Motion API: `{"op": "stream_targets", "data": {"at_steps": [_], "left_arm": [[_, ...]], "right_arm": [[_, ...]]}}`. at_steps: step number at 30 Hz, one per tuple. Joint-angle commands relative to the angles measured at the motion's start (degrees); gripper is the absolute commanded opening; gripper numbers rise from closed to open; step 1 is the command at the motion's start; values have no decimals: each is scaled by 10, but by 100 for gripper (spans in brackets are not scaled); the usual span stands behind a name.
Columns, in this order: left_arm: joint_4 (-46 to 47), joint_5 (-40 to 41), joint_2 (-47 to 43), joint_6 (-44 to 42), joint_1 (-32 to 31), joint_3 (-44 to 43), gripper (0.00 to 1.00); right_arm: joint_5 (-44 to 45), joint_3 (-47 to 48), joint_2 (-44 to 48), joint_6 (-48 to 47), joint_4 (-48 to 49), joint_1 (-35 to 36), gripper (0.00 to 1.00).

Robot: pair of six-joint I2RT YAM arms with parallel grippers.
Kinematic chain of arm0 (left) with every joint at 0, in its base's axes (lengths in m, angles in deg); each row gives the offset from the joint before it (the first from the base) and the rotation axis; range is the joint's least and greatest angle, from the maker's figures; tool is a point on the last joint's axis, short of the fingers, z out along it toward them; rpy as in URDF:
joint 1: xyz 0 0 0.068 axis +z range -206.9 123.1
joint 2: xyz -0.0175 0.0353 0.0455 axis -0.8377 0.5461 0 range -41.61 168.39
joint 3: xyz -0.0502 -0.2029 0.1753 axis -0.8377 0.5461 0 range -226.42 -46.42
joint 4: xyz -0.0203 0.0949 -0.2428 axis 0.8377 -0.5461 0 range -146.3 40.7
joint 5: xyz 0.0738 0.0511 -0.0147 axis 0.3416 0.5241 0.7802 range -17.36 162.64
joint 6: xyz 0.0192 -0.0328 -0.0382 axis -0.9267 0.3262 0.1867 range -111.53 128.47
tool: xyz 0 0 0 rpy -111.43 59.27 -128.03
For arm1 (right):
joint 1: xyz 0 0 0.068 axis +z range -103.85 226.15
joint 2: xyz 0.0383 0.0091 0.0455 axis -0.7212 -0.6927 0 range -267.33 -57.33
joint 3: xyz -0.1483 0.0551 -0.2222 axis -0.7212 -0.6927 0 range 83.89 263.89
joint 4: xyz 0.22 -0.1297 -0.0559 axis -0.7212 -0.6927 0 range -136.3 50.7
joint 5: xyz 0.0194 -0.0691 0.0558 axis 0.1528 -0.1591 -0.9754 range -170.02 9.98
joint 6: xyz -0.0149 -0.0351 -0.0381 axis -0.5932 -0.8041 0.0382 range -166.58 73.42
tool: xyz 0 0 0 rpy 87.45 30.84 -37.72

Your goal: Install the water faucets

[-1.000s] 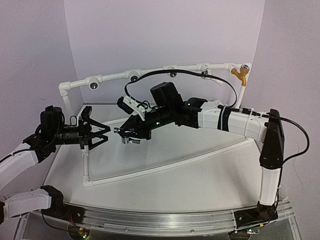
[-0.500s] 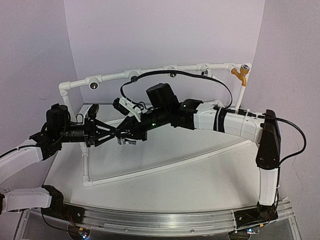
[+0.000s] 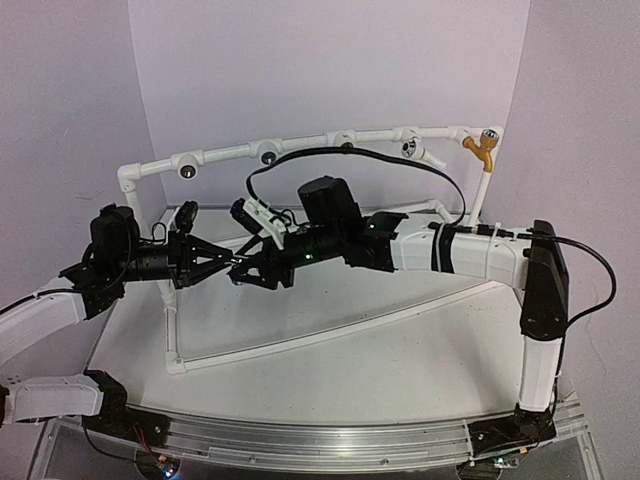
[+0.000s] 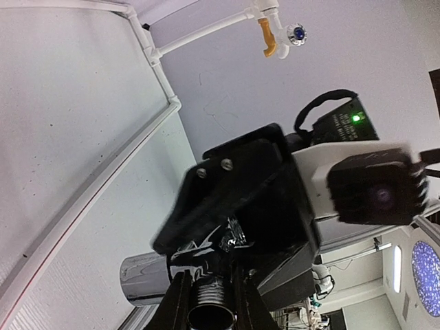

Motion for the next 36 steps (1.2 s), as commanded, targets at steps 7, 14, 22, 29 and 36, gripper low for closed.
{"op": "stream_targets", "data": {"at_steps": [7,14,22,29,36], "left_arm": [[134,-24,-36,46,-4,11,0],[159,-32,-25,64,-4,14,0],[182,-36,-18,78,-4,20,0],[201,-38,-21,86,-4,24,0],[205,-35,-32,87,-4,29,0]], "right_arm": [[-44,-171,84,159,265,-26,71],[-88,-157,66,185,336,-27,69],[-117,-119,29,223,377,-27,65],[-142,-81,-6,247,386,-27,52],[-144,-76,-20,253,388,-27,51]]}}
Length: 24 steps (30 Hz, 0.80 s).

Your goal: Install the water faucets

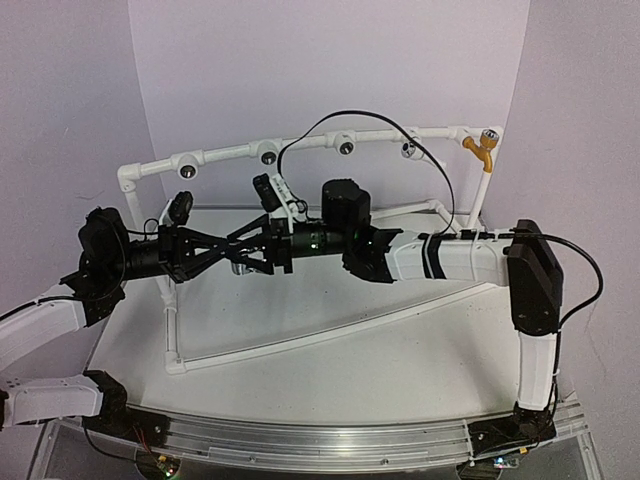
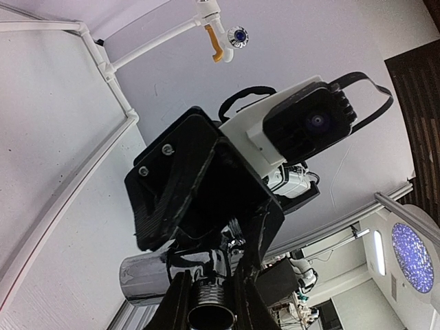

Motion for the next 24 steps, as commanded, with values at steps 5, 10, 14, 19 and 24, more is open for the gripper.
{"op": "stream_targets", "data": {"at_steps": [5,10,14,19,24], "left_arm": [[52,-6,-15,7,-2,-1,0],[55,0,-19,6,-2,0,0],[56,2,-19,6,-2,-1,0],[58,5,-20,6,-2,0,0],[58,8,-18,8,-2,-1,0]], "right_arm": [[-12,25,-10,18,30,3,45],[-18,19,-12,31,42,3,45],[-18,7,-6,36,49,3,49],[-20,2,-4,37,50,3,42],[-13,7,-6,28,34,5,14]]}}
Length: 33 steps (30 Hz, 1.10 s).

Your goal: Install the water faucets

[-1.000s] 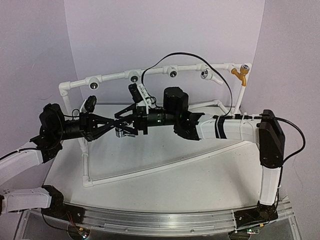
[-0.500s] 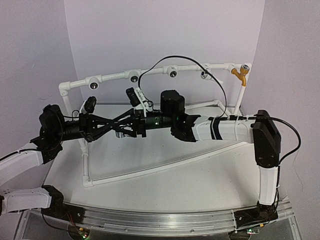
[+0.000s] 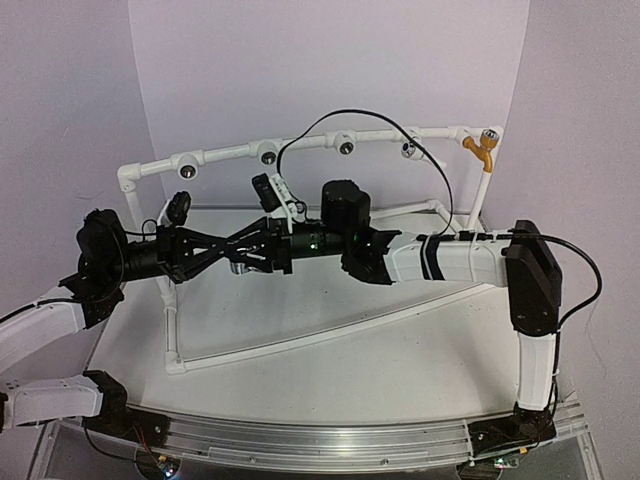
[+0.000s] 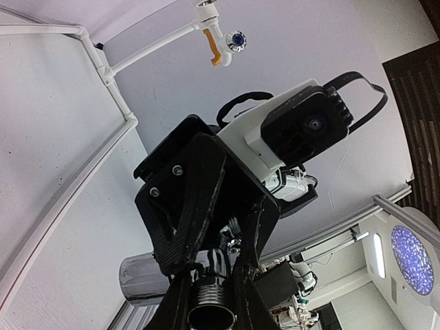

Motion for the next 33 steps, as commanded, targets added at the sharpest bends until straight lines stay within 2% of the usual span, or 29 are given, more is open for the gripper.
{"op": "stream_targets", "data": {"at_steps": [1,3,9,10,11,12,14,16,17,20,24,28,31,33], "left_arm": [[49,0,-9,0,-2,-8,0],[50,2,-9,1,-2,-8,0],[50,10,-7,-1,-2,-7,1],[48,14,-7,-3,-2,-8,5],[41,18,-7,-7,-1,-10,16],[20,27,-9,-18,1,-14,31],[-48,71,-23,-57,2,-20,56],[-141,148,-45,-107,2,-32,73],[-199,200,-55,-133,2,-45,78],[-407,399,-81,-194,2,-89,82],[-512,582,-77,-240,2,-112,87],[-525,656,-76,-233,10,-104,89],[-522,695,-86,-222,29,-99,89],[-507,692,-93,-228,60,-94,89]], "right_arm": [[4,7,-1,-9,9,4,4],[10,2,3,-16,5,5,0],[64,-22,33,-20,-12,8,0],[72,-24,37,-17,-16,8,0],[86,-29,43,-14,-19,8,0],[106,-36,53,-15,-23,8,0],[152,-56,78,-36,-49,7,0],[205,-69,107,-79,-109,7,0],[235,-74,120,-105,-140,7,0],[353,-80,163,-208,-244,7,0],[521,-71,206,-342,-351,9,0],[683,-58,228,-476,-397,13,0],[771,-60,234,-565,-388,13,0],[807,-57,228,-615,-380,12,0]]}}
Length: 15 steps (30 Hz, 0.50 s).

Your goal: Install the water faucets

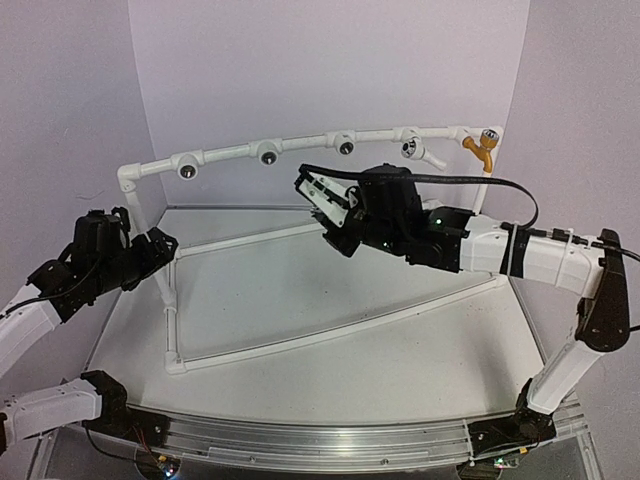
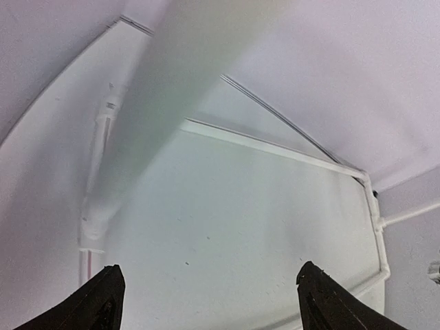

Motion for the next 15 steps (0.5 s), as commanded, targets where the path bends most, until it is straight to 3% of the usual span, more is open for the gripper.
{"op": "stream_targets", "data": {"at_steps": [1,5,11,15], "left_arm": [[9,70,-19,-26,57,2,89],[81,-48,15,-73,150,7,93],[166,-62,62,-132,160,-7,93],[225,-53,61,-176,160,10,88]], "right_arm": [[184,28,8,-186,-1,1,0],[202,33,4,-238,9,-13,0],[214,2,19,-302,90,-17,0],[254,-43,18,-407,227,-6,0]]}}
